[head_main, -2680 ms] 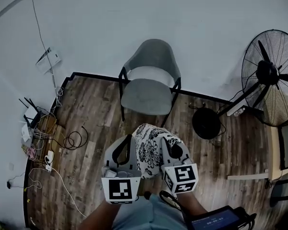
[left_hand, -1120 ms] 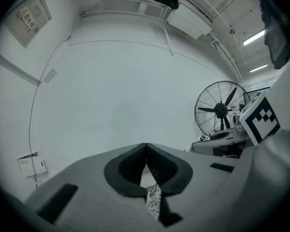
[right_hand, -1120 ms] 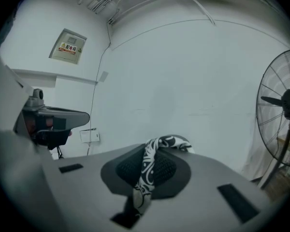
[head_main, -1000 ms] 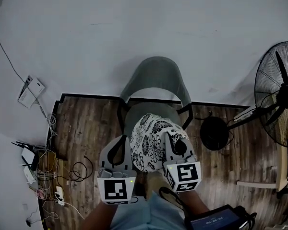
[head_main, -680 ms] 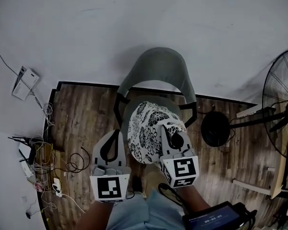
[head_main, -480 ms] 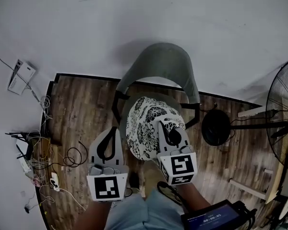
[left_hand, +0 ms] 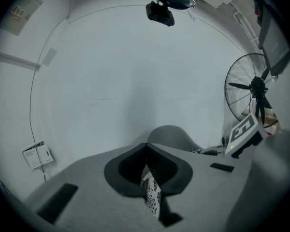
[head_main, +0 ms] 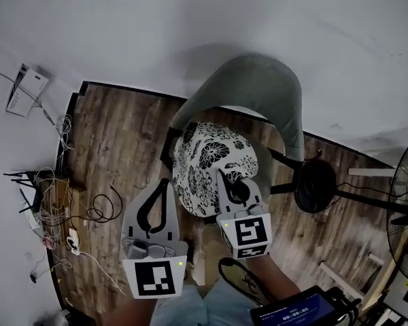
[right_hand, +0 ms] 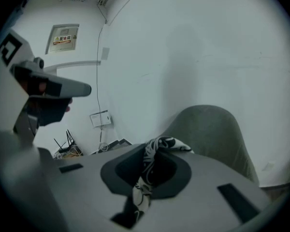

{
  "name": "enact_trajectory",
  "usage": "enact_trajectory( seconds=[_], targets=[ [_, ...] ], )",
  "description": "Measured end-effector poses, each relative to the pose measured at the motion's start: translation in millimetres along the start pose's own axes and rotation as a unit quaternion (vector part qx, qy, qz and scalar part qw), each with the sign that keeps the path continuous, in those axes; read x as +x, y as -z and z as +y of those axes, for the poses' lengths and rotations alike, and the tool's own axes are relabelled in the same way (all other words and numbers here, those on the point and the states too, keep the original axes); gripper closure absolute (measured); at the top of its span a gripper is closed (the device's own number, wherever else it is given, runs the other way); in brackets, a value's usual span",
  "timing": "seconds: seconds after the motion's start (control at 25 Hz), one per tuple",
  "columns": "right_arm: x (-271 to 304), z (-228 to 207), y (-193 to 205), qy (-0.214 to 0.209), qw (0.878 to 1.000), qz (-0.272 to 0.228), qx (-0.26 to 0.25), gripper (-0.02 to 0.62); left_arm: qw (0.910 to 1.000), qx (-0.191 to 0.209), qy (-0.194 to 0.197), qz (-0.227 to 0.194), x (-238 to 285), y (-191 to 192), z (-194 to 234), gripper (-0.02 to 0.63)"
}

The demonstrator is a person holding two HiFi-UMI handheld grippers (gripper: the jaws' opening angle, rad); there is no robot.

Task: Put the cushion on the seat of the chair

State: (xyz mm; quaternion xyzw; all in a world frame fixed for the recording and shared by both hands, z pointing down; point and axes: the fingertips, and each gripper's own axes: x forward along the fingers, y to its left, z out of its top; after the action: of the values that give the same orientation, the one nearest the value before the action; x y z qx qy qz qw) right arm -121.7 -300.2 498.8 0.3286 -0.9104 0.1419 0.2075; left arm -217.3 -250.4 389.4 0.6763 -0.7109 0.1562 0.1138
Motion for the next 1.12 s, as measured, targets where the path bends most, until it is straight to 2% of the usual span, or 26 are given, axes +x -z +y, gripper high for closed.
enact_trajectory(
  seconds=[0.2,0.32,0.6,0.84,1.12],
  targets=[
    [50.0,-27.9,82.1,0.003,0.998,0.057,0.022,0.575,0.9989,0.005,0.012,0.044,30.9,35.4,-9.0,0.597],
    [59.5,-47.1,110.3,0.008,0.996,0.08,0.033,0.574,0.9981,0.008,0.017,0.059,46.0,52.5,-16.7,0.597],
    [44.8,-91.2,165.0,0.044,0.989,0.122,0.068,0.568,0.9967,0.013,0.035,0.073,68.1,67.5,-37.0,0.597],
    [24.4,-130.9,220.3,0.084,0.978,0.154,0.112,0.563,0.9945,0.025,0.068,0.076,86.0,75.1,-71.2,0.597],
    [3.6,-146.4,276.0,0.107,0.967,0.19,0.132,0.552,0.9907,0.032,0.106,0.079,97.8,87.7,-103.2,0.597]
  ],
)
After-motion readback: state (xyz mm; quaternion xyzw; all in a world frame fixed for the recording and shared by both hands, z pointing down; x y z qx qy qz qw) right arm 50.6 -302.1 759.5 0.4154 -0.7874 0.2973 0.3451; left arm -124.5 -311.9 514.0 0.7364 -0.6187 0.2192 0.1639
